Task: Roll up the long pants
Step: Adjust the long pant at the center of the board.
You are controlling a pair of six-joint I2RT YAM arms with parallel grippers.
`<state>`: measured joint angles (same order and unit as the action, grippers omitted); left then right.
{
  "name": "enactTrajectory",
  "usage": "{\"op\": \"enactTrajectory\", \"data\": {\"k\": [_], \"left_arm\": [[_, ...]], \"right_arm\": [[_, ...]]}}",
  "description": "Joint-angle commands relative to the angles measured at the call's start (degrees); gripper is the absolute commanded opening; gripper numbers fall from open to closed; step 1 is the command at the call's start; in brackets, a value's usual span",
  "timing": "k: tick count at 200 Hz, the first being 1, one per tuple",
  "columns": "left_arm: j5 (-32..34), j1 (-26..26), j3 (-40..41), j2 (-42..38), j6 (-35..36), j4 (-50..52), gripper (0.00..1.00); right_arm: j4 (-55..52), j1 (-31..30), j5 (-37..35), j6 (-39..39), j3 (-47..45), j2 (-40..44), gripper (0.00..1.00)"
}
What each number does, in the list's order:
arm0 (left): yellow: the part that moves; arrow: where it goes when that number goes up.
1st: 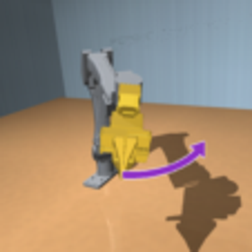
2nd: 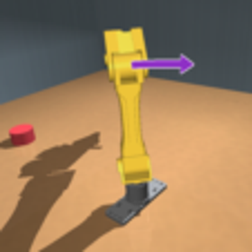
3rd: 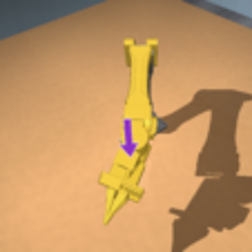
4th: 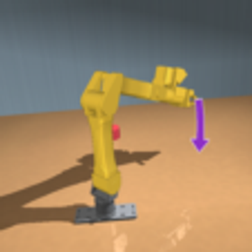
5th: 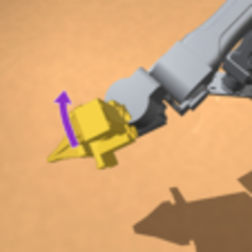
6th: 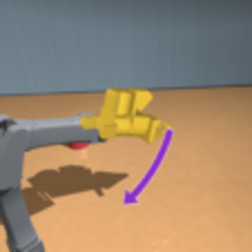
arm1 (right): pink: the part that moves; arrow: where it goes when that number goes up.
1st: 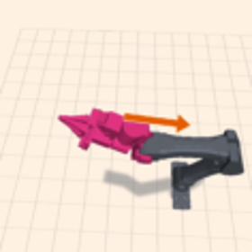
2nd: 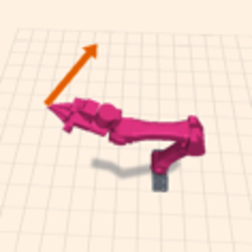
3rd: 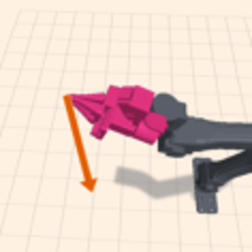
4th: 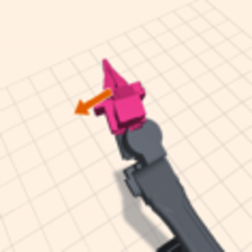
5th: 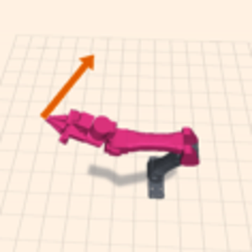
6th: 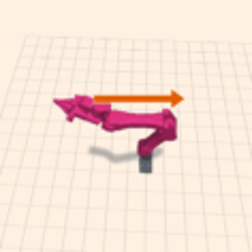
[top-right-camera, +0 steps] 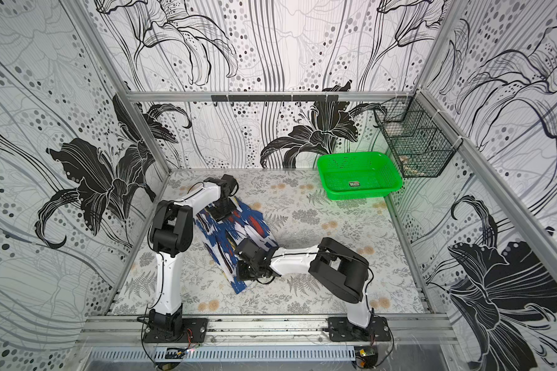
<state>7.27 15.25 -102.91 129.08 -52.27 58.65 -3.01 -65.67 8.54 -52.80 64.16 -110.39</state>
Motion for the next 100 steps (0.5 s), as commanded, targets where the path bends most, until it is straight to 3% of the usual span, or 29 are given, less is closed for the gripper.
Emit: {"op": "enactTrajectory", "data": {"k": [1,60,100], "left_arm": [[-7.2,4.7,-0.3,4.9,-0.1,-7.5,0.0],[-10.0,13.9,3.7,5.2,-2.2,-11.5,0.0],[-10.0,14.9,4.2,4.8,-2.3,-12.3,0.0]], "right_arm": [[-9.2,-3.7,1.0,-2.2,1.0,-4.2,0.0],[-9.3,-3.8,0.7,-2.1,1.6,-3.6,0.0],[-9.9,-3.8,-0.7,-1.9,0.2,-2.2,0.0]]}}
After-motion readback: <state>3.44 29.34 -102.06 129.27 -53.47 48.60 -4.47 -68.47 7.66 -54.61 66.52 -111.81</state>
